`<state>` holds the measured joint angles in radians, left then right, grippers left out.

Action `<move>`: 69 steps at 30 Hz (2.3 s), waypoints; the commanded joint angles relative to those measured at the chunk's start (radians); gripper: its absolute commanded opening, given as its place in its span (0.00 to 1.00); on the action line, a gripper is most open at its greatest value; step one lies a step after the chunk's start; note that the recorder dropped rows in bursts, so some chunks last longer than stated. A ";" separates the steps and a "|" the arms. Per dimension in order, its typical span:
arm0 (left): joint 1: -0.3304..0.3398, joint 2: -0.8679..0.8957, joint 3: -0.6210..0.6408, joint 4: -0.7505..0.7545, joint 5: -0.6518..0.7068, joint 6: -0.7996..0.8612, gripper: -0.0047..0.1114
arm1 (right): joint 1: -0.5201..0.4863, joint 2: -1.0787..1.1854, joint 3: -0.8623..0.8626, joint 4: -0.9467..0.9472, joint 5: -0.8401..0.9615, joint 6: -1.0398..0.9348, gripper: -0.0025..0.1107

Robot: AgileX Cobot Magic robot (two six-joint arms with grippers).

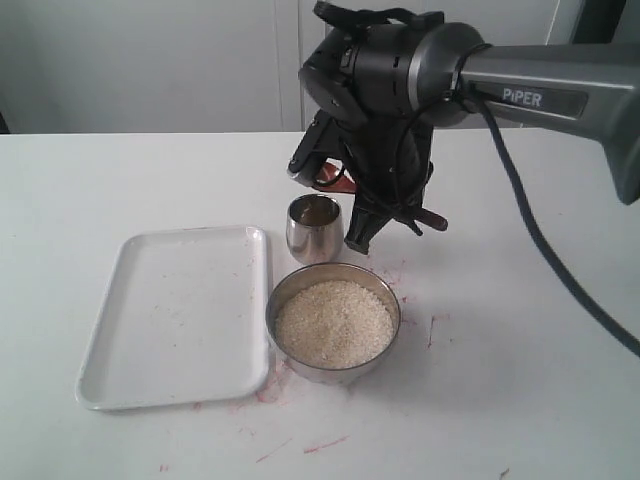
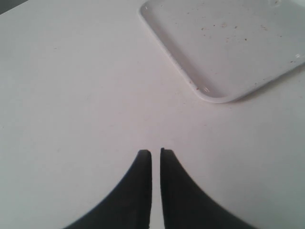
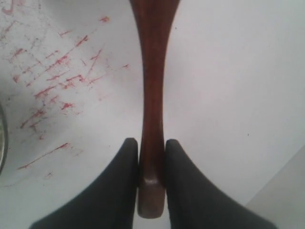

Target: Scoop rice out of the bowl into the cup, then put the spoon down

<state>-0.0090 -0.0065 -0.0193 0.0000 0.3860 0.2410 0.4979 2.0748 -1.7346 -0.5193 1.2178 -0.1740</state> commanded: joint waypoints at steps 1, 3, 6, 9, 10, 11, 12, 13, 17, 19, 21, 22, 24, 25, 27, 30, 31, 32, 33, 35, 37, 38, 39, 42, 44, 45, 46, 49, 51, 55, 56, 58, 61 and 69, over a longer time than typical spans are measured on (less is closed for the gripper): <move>-0.004 0.007 0.009 0.000 0.041 -0.006 0.16 | -0.010 0.012 -0.010 -0.037 -0.019 -0.040 0.02; -0.004 0.007 0.009 0.000 0.041 -0.006 0.16 | -0.010 0.012 -0.010 -0.068 -0.051 -0.056 0.02; -0.004 0.007 0.009 0.000 0.041 -0.006 0.16 | -0.010 0.012 -0.010 -0.124 -0.075 -0.056 0.02; -0.004 0.007 0.009 0.000 0.041 -0.006 0.16 | -0.010 0.012 -0.010 -0.165 -0.089 -0.068 0.02; -0.004 0.007 0.009 0.000 0.041 -0.006 0.16 | -0.010 0.012 -0.010 -0.177 -0.092 -0.086 0.02; -0.004 0.007 0.009 0.000 0.041 -0.006 0.16 | -0.010 0.012 -0.010 -0.187 -0.097 -0.112 0.02; -0.004 0.007 0.009 0.000 0.041 -0.006 0.16 | -0.010 0.012 -0.010 -0.198 -0.105 -0.133 0.02; -0.004 0.007 0.009 0.000 0.041 -0.006 0.16 | -0.010 0.012 -0.010 -0.206 -0.116 -0.152 0.02; -0.004 0.007 0.009 0.000 0.041 -0.006 0.16 | -0.010 0.012 -0.010 -0.229 -0.157 -0.249 0.02; -0.004 0.007 0.009 0.000 0.041 -0.006 0.16 | -0.010 0.012 -0.008 -0.242 -0.167 -0.298 0.02; -0.004 0.007 0.009 0.000 0.041 -0.006 0.16 | -0.010 0.012 -0.008 -0.255 -0.175 -0.329 0.02; -0.004 0.007 0.009 0.000 0.041 -0.006 0.16 | -0.010 0.012 -0.008 -0.269 -0.177 -0.337 0.02; -0.004 0.007 0.009 0.000 0.041 -0.006 0.16 | -0.010 0.012 -0.008 -0.298 -0.180 -0.339 0.02; -0.004 0.007 0.009 0.000 0.041 -0.006 0.16 | -0.010 0.012 -0.008 -0.306 -0.183 -0.341 0.02; -0.004 0.007 0.009 0.000 0.041 -0.006 0.16 | -0.010 0.012 -0.008 -0.328 -0.188 -0.341 0.02; -0.004 0.007 0.009 0.000 0.041 -0.006 0.16 | -0.010 0.012 -0.008 -0.359 -0.188 -0.341 0.02; -0.004 0.007 0.009 0.000 0.041 -0.006 0.16 | -0.010 0.012 -0.008 -0.370 -0.186 -0.341 0.02; -0.004 0.007 0.009 0.000 0.041 -0.006 0.16 | -0.010 0.012 -0.008 -0.375 -0.186 -0.341 0.02; -0.004 0.007 0.009 0.000 0.041 -0.006 0.16 | -0.010 0.012 -0.008 -0.377 -0.184 -0.341 0.02; -0.004 0.007 0.009 0.000 0.041 -0.006 0.16 | -0.010 0.012 -0.008 -0.387 -0.177 -0.341 0.02; -0.004 0.007 0.009 0.000 0.041 -0.006 0.16 | -0.008 0.012 -0.008 -0.398 -0.172 -0.341 0.02; -0.004 0.007 0.009 0.000 0.041 -0.006 0.16 | -0.006 0.012 -0.008 -0.402 -0.168 -0.341 0.02; -0.004 0.007 0.009 0.000 0.041 -0.006 0.16 | -0.001 0.012 -0.008 -0.414 -0.162 -0.341 0.02; -0.004 0.007 0.009 0.000 0.041 -0.006 0.16 | 0.013 0.010 -0.008 -0.450 -0.150 -0.348 0.02; -0.004 0.007 0.009 0.000 0.041 -0.006 0.16 | 0.024 0.002 -0.008 -0.471 -0.148 -0.357 0.02; -0.004 0.007 0.009 0.000 0.041 -0.006 0.16 | 0.031 -0.002 -0.008 -0.473 -0.148 -0.371 0.02; -0.004 0.007 0.009 0.000 0.041 -0.006 0.16 | 0.034 -0.005 -0.008 -0.473 -0.148 -0.383 0.02; -0.004 0.007 0.009 0.000 0.041 -0.006 0.16 | 0.047 -0.013 -0.008 -0.475 -0.142 -0.391 0.02; -0.004 0.007 0.009 0.000 0.041 -0.006 0.16 | 0.049 -0.017 -0.008 -0.473 -0.123 -0.391 0.02; -0.004 0.007 0.009 0.000 0.041 -0.006 0.16 | 0.049 -0.020 -0.008 -0.466 -0.103 -0.366 0.02; -0.004 0.007 0.009 0.000 0.041 -0.006 0.16 | 0.049 -0.020 -0.003 -0.455 -0.105 -0.364 0.02; -0.004 0.007 0.009 0.000 0.041 -0.006 0.16 | 0.049 -0.020 0.016 -0.447 -0.119 -0.364 0.02; -0.004 0.007 0.009 0.000 0.041 -0.006 0.16 | 0.049 -0.012 0.031 -0.447 -0.123 -0.364 0.02; -0.004 0.007 0.009 0.000 0.041 -0.006 0.16 | 0.049 0.001 0.042 -0.447 -0.135 -0.364 0.02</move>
<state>-0.0090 -0.0065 -0.0193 0.0000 0.3860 0.2410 0.5464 2.0772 -1.7018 -0.9617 1.0923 -0.5427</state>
